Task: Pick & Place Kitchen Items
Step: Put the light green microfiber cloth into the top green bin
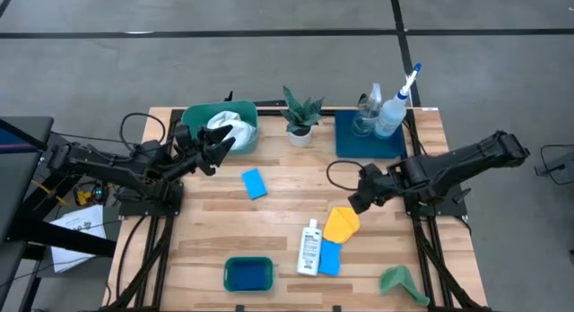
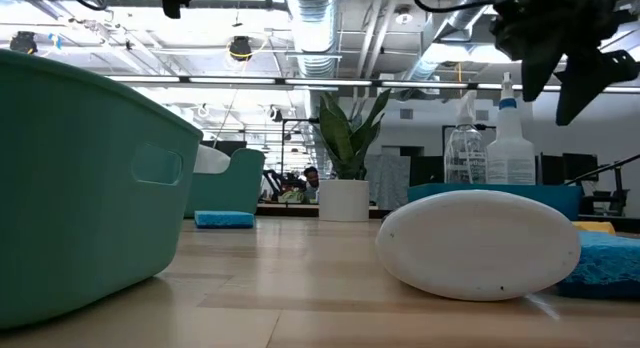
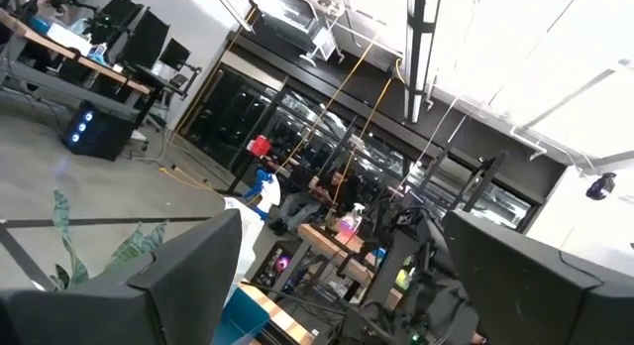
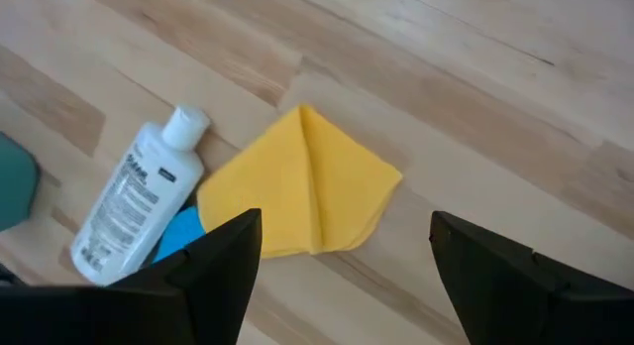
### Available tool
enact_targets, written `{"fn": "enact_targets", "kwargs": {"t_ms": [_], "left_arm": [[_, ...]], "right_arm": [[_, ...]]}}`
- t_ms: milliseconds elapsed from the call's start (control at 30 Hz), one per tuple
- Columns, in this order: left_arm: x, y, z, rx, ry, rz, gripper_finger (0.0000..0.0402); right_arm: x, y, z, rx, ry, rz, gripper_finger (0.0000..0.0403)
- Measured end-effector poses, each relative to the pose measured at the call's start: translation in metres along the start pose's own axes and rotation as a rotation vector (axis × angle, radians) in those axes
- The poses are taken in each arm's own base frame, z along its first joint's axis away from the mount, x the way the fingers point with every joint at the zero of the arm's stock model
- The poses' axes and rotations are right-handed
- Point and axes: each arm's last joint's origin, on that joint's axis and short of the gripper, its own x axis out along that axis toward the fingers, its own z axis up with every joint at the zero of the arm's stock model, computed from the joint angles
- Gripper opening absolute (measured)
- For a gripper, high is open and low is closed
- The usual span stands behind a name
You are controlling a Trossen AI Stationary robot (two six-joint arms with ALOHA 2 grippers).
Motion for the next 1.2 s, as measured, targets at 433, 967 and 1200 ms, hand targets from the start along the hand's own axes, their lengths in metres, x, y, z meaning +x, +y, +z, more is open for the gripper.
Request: {"fn": "enact_targets", "kwargs": {"t_ms": [433,967,1200], "left_arm": [[0.000,0.000,0.000,-0.003,-0.004,-0.001,0.0347],[0.000,0.000,0.000,-0.002,0.000,-0.006,0.0347],[0.001,0.000,0.000,0.014,0.016,-0.035,0.0347]], "right_arm": [[0.000,-0.002,-0.031,0.079,0.158,-0.074,0.0281],[0.025,0.017,-0.134,0.179,0.413,-0.225,0.0281],[0.040,0.021,-0.174,0.187,0.537,-0.318,0.0281]]}}
